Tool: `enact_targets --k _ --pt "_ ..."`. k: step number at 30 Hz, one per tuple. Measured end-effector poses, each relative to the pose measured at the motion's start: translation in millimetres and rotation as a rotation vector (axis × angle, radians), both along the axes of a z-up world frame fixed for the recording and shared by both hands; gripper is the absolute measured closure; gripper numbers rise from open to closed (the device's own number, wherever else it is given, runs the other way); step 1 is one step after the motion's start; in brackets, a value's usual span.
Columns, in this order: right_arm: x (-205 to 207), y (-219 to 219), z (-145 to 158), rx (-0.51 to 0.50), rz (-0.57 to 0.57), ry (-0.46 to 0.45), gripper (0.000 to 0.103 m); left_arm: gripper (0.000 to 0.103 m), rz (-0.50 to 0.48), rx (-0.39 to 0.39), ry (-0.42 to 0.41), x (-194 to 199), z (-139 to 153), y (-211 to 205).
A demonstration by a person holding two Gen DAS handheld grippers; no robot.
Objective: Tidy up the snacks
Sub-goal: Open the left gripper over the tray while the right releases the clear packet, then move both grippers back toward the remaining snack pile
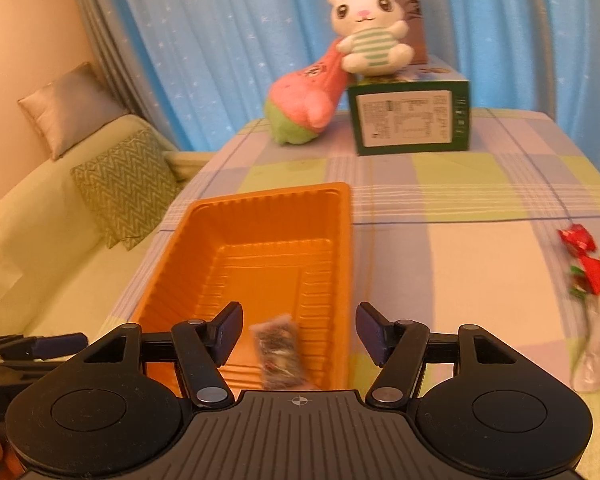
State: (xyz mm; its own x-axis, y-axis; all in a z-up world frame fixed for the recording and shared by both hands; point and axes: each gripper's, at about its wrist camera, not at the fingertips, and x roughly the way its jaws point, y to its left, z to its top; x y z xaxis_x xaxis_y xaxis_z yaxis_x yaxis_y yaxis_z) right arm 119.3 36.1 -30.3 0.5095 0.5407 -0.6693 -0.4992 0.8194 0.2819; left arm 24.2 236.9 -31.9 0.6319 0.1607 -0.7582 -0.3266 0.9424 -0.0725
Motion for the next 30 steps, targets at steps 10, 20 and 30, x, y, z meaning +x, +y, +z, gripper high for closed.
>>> enact_targets --k 10,20,30 --pt "-25.1 -49.5 20.0 -0.031 -0.085 -0.019 0.04 0.029 -0.046 0.004 -0.032 -7.6 23.2 -36.6" --pt "-43.7 -111.8 47.6 -0.052 -0.186 -0.064 0.04 0.029 -0.137 0.002 -0.071 -9.5 42.4 -90.2" --pt "-59.9 -185.1 63.7 -0.105 -0.322 -0.112 0.04 0.027 -0.225 -0.018 -0.102 -4.9 50.8 -141.5"
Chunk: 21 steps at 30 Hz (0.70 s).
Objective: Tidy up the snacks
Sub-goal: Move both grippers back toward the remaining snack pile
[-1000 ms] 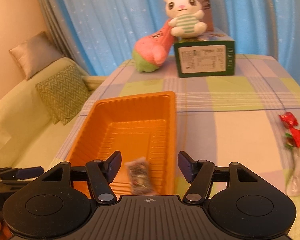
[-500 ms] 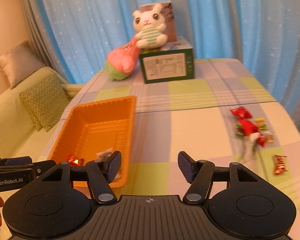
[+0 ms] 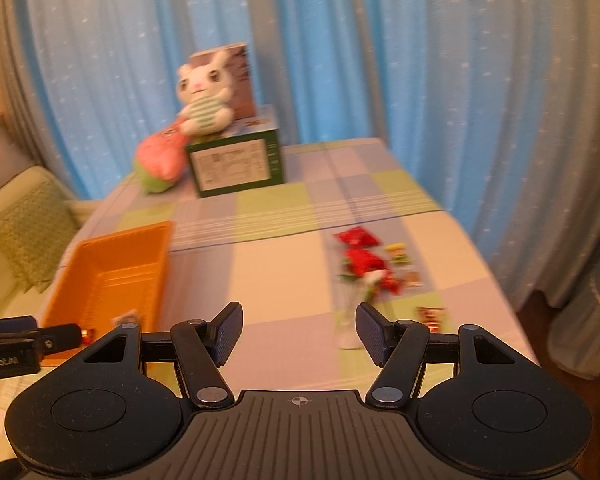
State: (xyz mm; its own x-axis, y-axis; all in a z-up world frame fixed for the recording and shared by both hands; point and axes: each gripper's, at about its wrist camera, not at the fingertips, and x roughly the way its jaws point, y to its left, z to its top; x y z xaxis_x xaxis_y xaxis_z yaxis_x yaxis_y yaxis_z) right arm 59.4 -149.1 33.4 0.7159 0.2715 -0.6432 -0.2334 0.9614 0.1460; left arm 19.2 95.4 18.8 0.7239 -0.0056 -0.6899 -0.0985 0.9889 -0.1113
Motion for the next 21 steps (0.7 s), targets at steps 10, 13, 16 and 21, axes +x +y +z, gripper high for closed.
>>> enact_targets --k 10,13,16,21 --pt "-10.7 -61.8 6.1 -0.01 -0.111 -0.014 0.04 0.026 -0.073 -0.015 -0.009 10.5 3.7 -45.5" --pt "-10.5 -75.8 3.5 -0.01 -0.135 -0.01 0.04 0.025 -0.091 -0.021 -0.006 16.2 1.5 -57.1" --pt "-8.7 -90.0 -2.3 -0.008 -0.159 0.006 0.04 0.025 -0.114 -0.024 0.004 24.7 -4.3 -69.2" --pt "0.0 -107.7 -15.9 -0.007 -0.188 0.039 0.04 0.026 -0.149 -0.029 0.025 40.3 -17.1 -87.6"
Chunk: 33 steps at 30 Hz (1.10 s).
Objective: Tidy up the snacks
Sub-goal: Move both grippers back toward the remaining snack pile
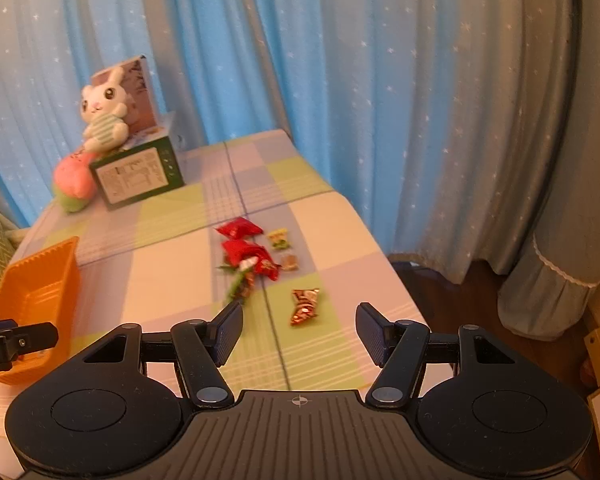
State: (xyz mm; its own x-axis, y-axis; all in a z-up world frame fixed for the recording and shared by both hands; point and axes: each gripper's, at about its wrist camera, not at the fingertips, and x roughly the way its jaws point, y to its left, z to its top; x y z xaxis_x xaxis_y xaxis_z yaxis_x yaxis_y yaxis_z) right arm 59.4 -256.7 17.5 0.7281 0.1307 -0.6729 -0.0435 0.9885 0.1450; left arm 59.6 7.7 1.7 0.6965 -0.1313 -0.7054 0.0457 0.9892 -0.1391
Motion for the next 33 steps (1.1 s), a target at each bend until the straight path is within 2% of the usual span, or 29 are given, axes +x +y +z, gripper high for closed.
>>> enact_targets --k 12,24,25,28,33 --pt "28.3 -18.8 -34.2 0.007 -0.018 0.05 0.04 0.026 -0.042 0.014 0.043 39.0 -28.7 -32.9" --pt "66.0 -21.6 -77.2 0.028 0.018 0.074 0.041 0.026 -0.072 0.032 0.078 77.2 -58.8 -52.1" --pt "69.7 -20.0 -80.7 0.028 0.023 0.075 0.042 0.026 -0.072 0.032 0.08 79.9 -60.7 -52.4" --pt "81.9 -14.8 -91.8 0.032 0.041 0.078 0.053 0.025 -0.073 0.029 0.085 89.7 -67.5 -52.3" --pt "101.3 -4.2 -107.6 0.028 0.073 0.077 0.057 0.026 -0.074 0.015 0.094 105.3 -77.2 -50.7"
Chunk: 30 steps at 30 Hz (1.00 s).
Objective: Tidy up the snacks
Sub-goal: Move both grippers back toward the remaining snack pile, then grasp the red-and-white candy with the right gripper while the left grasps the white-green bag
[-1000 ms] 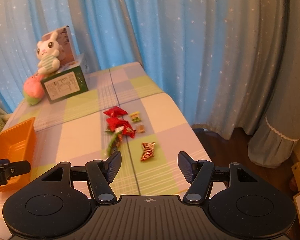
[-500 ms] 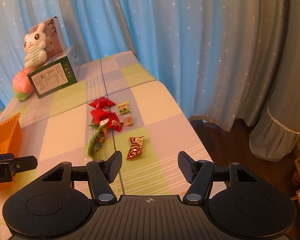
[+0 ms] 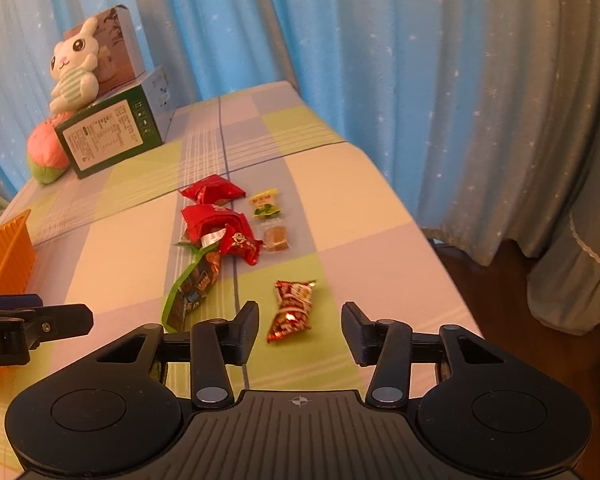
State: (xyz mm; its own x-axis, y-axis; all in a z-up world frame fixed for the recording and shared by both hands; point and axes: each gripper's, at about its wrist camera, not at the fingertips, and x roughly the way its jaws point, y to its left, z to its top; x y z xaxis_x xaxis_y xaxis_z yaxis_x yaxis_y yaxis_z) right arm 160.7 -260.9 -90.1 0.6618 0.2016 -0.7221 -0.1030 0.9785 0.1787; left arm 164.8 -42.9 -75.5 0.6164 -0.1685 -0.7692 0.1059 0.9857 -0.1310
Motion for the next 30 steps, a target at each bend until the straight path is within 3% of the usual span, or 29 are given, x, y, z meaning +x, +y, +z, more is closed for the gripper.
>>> enact_targets --k 17,24,30 --pt "33.1 18.0 -33.7 -0.059 0.029 0.036 0.079 0.026 -0.025 -0.026 0.002 23.0 -16.0 -5.8" --pt "30.9 17.8 -34.6 -0.071 0.031 0.028 0.082 0.026 -0.063 -0.041 0.0 31.0 -21.2 -19.2" --pt "25.4 -1.8 -22.9 -0.036 -0.032 0.002 0.082 0.039 -0.091 -0.092 0.017 45.7 -30.2 -30.6"
